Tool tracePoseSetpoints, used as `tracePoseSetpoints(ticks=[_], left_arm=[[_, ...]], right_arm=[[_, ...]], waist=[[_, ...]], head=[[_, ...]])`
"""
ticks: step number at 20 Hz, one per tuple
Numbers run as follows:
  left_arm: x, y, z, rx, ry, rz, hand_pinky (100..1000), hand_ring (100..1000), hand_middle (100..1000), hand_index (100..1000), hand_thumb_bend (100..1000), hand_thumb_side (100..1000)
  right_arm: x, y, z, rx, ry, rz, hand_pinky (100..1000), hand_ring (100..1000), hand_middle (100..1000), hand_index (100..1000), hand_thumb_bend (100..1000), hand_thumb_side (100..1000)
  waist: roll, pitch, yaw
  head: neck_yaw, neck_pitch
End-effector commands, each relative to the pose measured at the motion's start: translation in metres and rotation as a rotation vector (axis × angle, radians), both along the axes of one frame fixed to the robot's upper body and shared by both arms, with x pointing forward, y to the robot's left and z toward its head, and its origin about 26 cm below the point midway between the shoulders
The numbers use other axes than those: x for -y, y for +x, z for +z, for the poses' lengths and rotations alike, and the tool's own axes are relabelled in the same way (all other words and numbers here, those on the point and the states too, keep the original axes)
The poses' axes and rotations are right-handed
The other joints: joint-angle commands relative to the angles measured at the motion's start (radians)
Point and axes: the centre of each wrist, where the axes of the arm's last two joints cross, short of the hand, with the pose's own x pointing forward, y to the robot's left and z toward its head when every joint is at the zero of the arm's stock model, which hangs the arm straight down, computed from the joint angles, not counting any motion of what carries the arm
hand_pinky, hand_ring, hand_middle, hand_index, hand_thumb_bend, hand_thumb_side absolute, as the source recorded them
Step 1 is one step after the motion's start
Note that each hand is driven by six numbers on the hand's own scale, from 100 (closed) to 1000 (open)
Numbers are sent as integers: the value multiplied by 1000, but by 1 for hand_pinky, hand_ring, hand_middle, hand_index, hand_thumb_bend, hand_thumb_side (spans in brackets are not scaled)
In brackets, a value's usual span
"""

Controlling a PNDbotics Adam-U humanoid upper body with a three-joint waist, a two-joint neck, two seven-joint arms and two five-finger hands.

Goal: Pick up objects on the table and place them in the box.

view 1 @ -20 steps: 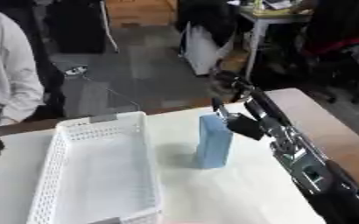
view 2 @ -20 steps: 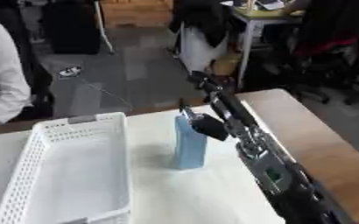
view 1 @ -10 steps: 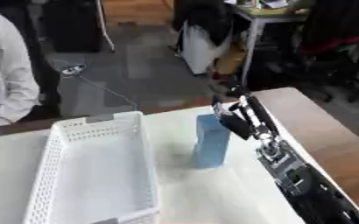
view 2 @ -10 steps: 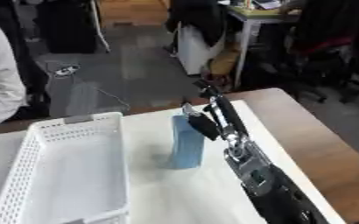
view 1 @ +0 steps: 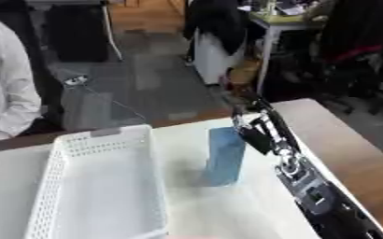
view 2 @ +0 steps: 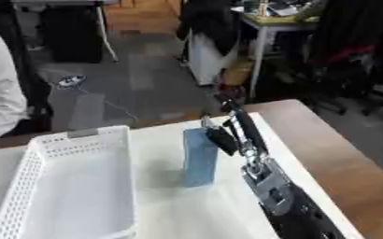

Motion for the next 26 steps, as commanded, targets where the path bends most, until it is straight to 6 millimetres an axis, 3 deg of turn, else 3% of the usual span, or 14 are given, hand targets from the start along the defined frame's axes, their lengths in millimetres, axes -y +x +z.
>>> tracePoseSetpoints(ticks=[1, 14, 26], left_arm=[[0, -3, 6, 26, 19, -7, 528, 478, 711, 866, 779, 949], [1, -3, 8, 31, 17, -12, 529, 479, 712, 865, 778, 950], [3, -2, 9, 34, 21, -20, 530, 479, 712, 865, 778, 950]], right_arm=[[1, 2, 13, 45, -15, -4, 683, 876, 1000, 969, 151, 784], [-7, 0, 13, 32, -53, 78, 698, 886, 1000, 967, 176, 809], [-8, 5, -8, -30, -98, 108, 709, 890, 1000, 978, 202, 856]], waist=[[2, -8, -1], [0, -6, 3], [1, -1, 5]], head=[[-1, -18], [6, -20], [3, -30]])
